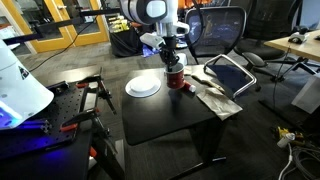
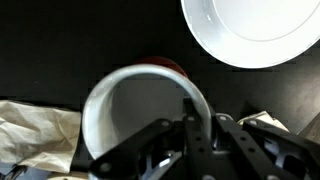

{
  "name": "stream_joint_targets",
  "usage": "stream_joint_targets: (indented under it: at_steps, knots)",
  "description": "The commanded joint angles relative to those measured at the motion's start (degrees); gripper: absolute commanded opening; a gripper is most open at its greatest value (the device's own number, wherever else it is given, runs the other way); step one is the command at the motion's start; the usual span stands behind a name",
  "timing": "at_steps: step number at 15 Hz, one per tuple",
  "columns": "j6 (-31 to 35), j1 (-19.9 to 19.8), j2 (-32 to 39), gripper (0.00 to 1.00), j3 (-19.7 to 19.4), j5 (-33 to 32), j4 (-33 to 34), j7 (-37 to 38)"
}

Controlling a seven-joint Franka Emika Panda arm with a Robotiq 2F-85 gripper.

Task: Move the mug to the left

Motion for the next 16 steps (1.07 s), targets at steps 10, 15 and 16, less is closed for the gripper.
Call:
stream_joint_targets:
  at_steps: [10, 15, 16]
  knots:
    - [-5.40, -0.58, 0.13, 0.02, 0.85, 0.25, 1.67, 0.83]
    - [-5.66, -0.30, 1.86, 0.02, 1.50, 0.03, 3.97, 0.46]
    - [-5.77, -0.22, 2.29, 0.02, 1.59, -0.01, 4.57, 0.41]
